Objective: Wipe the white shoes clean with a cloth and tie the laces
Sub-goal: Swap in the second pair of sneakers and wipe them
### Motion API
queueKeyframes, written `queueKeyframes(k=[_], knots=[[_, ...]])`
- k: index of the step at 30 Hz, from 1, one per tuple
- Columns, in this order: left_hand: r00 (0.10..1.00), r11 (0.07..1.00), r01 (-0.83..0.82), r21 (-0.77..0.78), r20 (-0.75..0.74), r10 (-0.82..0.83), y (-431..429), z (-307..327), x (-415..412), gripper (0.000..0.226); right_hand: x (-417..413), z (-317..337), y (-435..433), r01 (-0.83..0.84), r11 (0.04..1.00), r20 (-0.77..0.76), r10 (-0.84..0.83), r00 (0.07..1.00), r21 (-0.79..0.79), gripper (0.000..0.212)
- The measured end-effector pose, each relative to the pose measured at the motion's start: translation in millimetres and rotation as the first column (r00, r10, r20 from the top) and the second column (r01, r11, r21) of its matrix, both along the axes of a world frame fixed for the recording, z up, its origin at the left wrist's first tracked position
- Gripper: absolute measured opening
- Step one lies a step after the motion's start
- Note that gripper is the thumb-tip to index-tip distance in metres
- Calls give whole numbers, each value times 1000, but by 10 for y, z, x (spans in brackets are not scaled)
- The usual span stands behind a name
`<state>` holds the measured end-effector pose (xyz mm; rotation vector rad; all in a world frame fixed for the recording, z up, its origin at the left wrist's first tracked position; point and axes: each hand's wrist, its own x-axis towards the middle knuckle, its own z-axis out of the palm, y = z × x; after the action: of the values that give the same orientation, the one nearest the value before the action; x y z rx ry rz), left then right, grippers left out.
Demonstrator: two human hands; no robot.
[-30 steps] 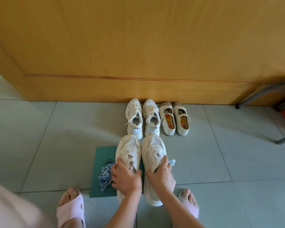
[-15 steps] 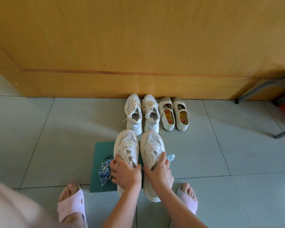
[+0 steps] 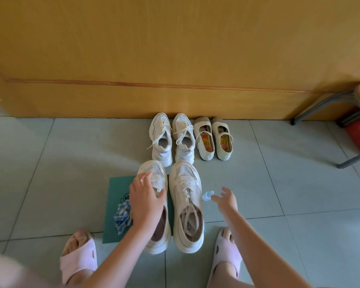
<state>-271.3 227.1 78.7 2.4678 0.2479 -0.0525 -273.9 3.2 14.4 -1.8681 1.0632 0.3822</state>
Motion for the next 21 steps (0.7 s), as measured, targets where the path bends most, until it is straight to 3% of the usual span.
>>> queueKeyframes(k=[3, 8, 14, 16, 19, 21], knots=[[1000, 999, 3, -42, -10, -3, 33, -24, 67, 56, 108, -185, -90, -167, 986, -86, 163, 983, -30, 61], [1000, 995, -25, -95, 12, 27, 131, -85, 51, 62, 177, -386, -28, -228, 971, -121, 218, 968, -74, 48], [997, 983, -78, -164, -30, 74, 154, -135, -1, 62, 165, -486, 101, -28, 983, 18, 31, 999, -182, 21], [997, 979, -82, -188, -23, 79, 140, -101, 17, 65, 211, -426, 113, -70, 944, 14, 79, 997, -322, 11], [998, 976, -41, -214, 32, 49, 89, -17, 105, 62, 492, -183, 78, -76, 878, 217, 199, 956, -472, 18], [995, 967, 37, -253, 98, -13, 68, 23, 189, 51, 771, 102, 67, -92, 930, 422, 249, 872, -357, 18]])
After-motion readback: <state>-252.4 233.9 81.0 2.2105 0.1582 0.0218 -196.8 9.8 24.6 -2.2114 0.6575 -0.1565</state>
